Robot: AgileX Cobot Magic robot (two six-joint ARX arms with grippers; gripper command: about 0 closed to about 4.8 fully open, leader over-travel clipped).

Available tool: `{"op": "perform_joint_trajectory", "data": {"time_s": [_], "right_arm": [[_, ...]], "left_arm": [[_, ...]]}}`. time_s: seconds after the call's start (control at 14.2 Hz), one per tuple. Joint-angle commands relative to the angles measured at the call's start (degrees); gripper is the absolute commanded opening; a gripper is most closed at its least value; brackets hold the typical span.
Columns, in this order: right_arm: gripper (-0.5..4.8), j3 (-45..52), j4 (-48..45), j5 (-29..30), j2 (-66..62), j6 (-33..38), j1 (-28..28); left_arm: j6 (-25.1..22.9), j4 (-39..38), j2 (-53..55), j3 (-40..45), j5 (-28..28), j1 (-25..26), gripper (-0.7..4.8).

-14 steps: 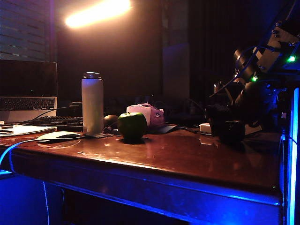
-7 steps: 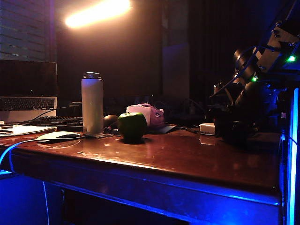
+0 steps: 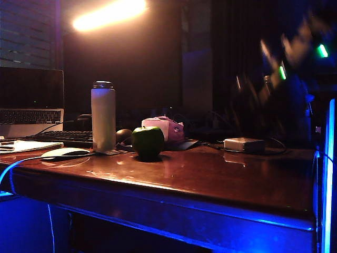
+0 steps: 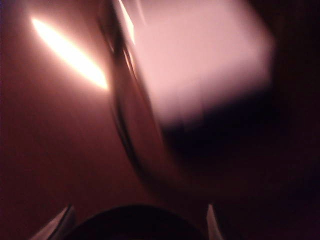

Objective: Stack the black thermos bottle cap from the table onto the green apple.

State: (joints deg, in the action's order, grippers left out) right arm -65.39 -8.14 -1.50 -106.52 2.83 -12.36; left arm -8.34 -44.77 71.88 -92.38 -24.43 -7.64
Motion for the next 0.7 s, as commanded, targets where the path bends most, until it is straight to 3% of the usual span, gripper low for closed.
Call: {"op": "perform_joint_trajectory", "data": {"time_s": [0.07,0.21,0.7], "right_arm": [[2.78,-11.78,8.87,2.49,1.09,0.07,-1.11],[2.78,-20.02,11.37,7.06,1.07,-0.22,-1.88],[2.78,-36.09,15.10,13.40,-6.10,-1.46,-5.66]], "left_arm": [[-0.20,0.70,-0.15,-0.28,-0.26,0.00,0.03],[-0.20,0.72,-0.15,-0.28,-0.28,0.00,0.03],[-0.20,0.66,-0.15,-0.28,-0.28,0.00,0.03]]}}
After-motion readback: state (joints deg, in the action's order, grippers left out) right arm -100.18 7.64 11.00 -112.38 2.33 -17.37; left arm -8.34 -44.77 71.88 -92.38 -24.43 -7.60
